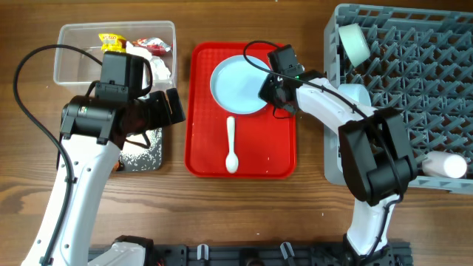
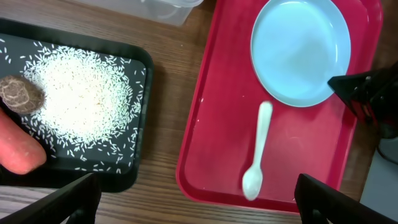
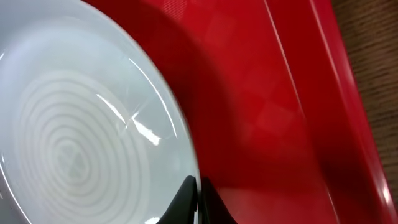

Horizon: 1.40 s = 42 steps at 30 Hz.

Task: Sort waste into correct bins and load items into the dishwasher rack
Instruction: 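Lift the plate and stand it upright in the dish rack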

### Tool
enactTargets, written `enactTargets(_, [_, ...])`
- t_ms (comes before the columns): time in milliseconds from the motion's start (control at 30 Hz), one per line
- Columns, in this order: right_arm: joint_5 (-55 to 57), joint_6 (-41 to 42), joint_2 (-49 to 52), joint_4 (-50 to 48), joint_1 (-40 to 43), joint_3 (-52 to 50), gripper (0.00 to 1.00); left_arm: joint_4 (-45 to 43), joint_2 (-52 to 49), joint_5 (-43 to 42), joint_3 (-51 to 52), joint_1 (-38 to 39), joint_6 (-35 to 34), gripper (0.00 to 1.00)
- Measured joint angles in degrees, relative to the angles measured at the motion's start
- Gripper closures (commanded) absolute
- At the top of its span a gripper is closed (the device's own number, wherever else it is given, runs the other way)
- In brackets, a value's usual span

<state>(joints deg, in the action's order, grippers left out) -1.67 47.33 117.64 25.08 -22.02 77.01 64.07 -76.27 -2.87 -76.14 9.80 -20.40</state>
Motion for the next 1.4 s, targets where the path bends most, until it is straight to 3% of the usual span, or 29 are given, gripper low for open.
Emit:
enactTargets(133, [-0.3,-1.7,0.0,-1.2,0.1,0.0,0.96,0.0,0.0,0.0,0.0,0.0,0.0,0.00])
enactTargets(267, [0.7,-15.8,-7.0,1.6,3.7,-0.1,0.96,0.0,0.0,0.0,0.0,0.0,0.0,0.00])
enactTargets(400, [12.9,-28.8,-27.6,2.4,7.7,0.1,0.95,0.0,0.0,0.0,0.0,0.0,0.0,0.00])
enactTargets(467, [20.0,-32.6,-32.0,2.6,7.6,0.2,0.96,0.0,0.0,0.0,0.0,0.0,0.0,0.00])
enactTargets(567, [45.7,-41.2,-36.8,-0.3,9.2,0.2,0.96,0.0,0.0,0.0,0.0,0.0,0.0,0.00])
enactTargets(633, [56.4,-44.4,-36.8,-1.2,11.2,0.2,0.96,0.0,0.0,0.0,0.0,0.0,0.0,0.00])
enactTargets(767, [62.7,-48.5,-35.6,-7.3,20.2,0.1,0.96,0.0,0.0,0.0,0.0,0.0,0.0,0.00])
enactTargets(867, [64.6,-56.3,-31.7,-12.4,25.1,0.0,0.96,0.0,0.0,0.0,0.0,0.0,0.0,0.00])
enactTargets(1100, [62.1,-64.1,-24.1,-16.1,26.2,0.0,0.96,0.0,0.0,0.0,0.0,0.0,0.0,0.00])
enactTargets(1400, [56.1,-67.6,-16.0,-19.5,26.3,0.0,0.96,0.0,0.0,0.0,0.0,0.0,0.0,0.00])
